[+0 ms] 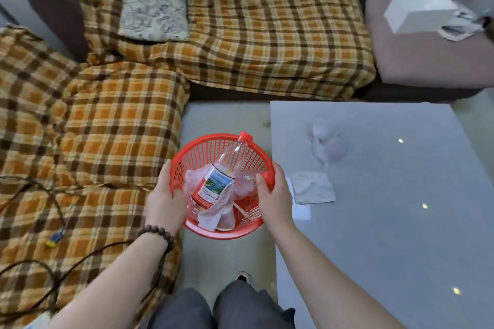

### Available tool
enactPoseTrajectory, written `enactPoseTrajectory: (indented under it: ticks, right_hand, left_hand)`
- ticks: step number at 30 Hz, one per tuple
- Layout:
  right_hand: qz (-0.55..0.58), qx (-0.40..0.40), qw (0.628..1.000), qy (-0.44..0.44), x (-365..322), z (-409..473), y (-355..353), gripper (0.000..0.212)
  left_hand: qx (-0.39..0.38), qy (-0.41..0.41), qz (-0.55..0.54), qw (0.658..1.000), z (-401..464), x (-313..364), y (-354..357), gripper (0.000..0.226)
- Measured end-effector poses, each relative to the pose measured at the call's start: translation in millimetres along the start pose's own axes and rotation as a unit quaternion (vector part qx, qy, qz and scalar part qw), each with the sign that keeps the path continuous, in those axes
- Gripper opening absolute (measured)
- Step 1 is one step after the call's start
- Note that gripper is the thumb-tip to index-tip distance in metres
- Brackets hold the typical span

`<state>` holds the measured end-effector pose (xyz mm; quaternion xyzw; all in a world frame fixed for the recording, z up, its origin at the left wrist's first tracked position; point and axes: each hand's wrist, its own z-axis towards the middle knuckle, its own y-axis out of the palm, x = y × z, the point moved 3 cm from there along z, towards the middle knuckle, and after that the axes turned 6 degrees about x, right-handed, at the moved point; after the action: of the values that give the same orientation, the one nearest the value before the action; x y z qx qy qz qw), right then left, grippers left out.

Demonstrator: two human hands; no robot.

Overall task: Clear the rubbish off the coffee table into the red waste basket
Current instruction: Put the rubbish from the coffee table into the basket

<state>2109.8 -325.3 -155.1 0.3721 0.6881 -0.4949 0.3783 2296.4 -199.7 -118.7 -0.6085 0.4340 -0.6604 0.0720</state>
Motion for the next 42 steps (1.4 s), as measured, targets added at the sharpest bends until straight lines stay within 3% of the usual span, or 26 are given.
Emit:
enactPoseTrajectory:
  ticks: [14,24,30,34,38,42]
  right_hand:
    - [0.056,0.161,0.98,0.103,-9,118,-18,0.051]
    - [0.105,0.282,0.935,0.19,-32,207,1,0.05]
    - [0.185,0.264,0.928,0.189,-18,222,2,0.055]
    - [0.036,0.31,0.908,0.279,47,204,-4,0.056]
    - [-0.11,0.216,0.883,0.402,124,182,-7,0.066]
    - [-0.178,0.165,0.877,0.415,165,181,-11,0.077]
  left_hand:
    - [-0.152,0.154,0.07,0.974,129,122,114,0.059]
    - [-0.285,0.23,0.118,0.923,243,199,207,0.06]
    - [-0.332,0.261,0.151,0.894,269,229,245,0.063]
    - [-0.348,0.283,0.169,0.877,266,233,264,0.062]
    - [-0.344,0.296,0.185,0.871,266,232,278,0.061]
    - [-0.331,0.326,0.182,0.867,269,234,291,0.06]
